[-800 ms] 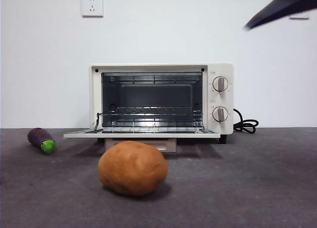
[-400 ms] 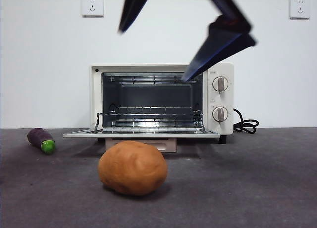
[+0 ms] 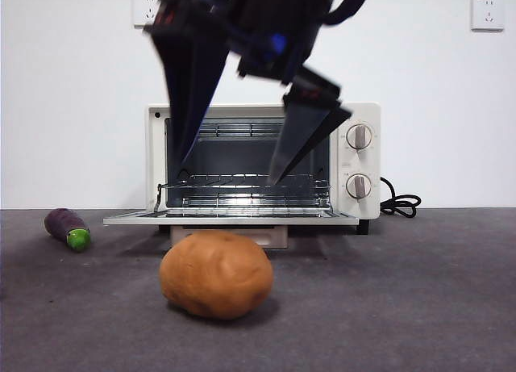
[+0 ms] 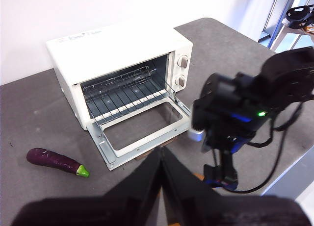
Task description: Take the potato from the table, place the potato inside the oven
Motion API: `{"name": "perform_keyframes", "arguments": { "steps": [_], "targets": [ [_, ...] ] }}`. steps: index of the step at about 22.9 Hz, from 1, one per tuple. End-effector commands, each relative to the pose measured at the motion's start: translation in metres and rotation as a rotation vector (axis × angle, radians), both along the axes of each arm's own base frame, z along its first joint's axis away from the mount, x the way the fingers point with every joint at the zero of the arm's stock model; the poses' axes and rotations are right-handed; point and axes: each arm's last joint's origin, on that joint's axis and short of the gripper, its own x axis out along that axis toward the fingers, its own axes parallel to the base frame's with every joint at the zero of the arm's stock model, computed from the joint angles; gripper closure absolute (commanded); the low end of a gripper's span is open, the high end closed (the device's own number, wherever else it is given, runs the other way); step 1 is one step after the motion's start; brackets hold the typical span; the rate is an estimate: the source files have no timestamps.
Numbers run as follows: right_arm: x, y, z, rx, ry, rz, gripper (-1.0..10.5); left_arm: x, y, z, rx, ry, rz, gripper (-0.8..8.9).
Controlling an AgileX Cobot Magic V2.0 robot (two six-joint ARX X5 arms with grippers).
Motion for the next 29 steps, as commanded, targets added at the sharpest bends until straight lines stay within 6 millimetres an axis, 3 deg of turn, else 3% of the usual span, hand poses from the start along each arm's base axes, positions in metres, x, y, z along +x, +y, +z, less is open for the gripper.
{"name": "perform_keyframes", "arguments": {
  "steps": [1, 10, 22, 26, 29],
  "targets": [
    [0.009, 0.011, -0.012, -0.041, 0.007, 0.05, 0.9, 0.0, 0.0, 0.0, -0.006, 0.0, 0.003, 8.19],
    [0.011, 0.037, -0.06, -0.153, 0.06, 0.104, 0.9, 0.0, 0.0, 0.0, -0.005, 0.0, 0.003, 8.19],
    [0.009, 0.044, -0.072, -0.201, 0.029, 0.117, 1.1, 0.0, 0.0, 0.0, -0.003, -0.001, 0.001, 8.19],
    [0.009, 0.045, -0.077, -0.209, 0.036, 0.119, 2.4, 0.0, 0.0, 0.0, -0.003, -0.001, 0.001, 8.19],
    [0.008, 0.043, -0.077, -0.223, 0.048, 0.117, 5.3, 0.0, 0.0, 0.0, -0.004, -0.003, 0.001, 8.19]
  ]
}}
